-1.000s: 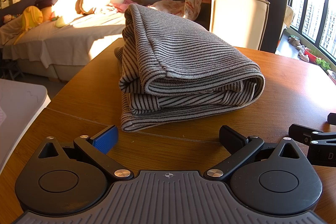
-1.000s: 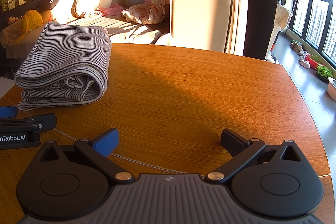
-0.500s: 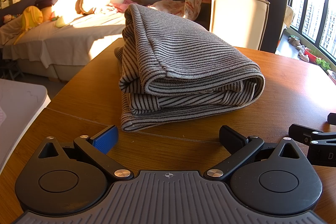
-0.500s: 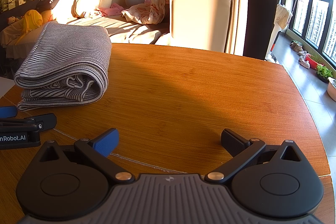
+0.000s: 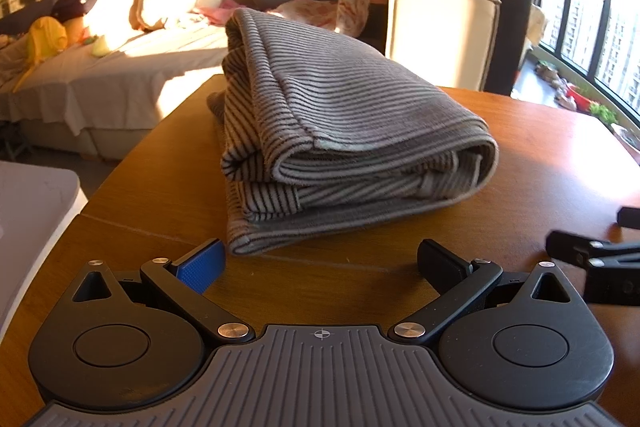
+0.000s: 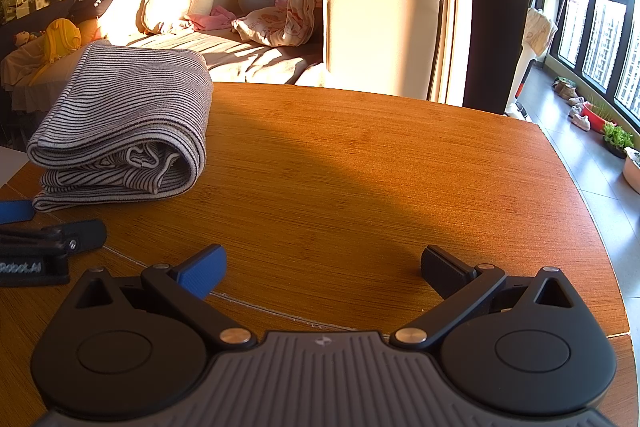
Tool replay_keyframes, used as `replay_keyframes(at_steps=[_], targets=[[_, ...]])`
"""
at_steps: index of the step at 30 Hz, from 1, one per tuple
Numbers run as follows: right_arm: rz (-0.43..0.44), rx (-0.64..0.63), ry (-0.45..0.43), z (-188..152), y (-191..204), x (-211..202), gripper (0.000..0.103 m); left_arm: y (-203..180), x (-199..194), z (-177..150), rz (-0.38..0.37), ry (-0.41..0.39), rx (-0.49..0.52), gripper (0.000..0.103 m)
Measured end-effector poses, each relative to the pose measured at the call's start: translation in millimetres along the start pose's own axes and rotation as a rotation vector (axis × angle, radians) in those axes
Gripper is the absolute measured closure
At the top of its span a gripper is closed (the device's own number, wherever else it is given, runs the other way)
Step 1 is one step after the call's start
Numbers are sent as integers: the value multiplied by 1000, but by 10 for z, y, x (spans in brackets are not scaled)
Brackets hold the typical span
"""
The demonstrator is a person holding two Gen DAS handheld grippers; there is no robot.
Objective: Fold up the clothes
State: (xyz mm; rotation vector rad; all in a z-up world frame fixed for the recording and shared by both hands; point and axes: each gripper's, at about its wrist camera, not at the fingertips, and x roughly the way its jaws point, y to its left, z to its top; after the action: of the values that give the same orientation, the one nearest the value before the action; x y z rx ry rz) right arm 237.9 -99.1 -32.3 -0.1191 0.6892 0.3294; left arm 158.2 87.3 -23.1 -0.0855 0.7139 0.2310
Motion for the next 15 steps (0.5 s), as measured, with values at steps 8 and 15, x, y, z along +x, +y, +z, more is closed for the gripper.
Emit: replay_keyframes(at_steps=[8, 15], targets=[[-8, 6, 0, 23, 6, 32, 0, 57, -68, -77, -18, -4, -8, 0], [0, -2, 0, -2, 52, -10, 0, 159, -75, -75, 63, -13, -93, 0]])
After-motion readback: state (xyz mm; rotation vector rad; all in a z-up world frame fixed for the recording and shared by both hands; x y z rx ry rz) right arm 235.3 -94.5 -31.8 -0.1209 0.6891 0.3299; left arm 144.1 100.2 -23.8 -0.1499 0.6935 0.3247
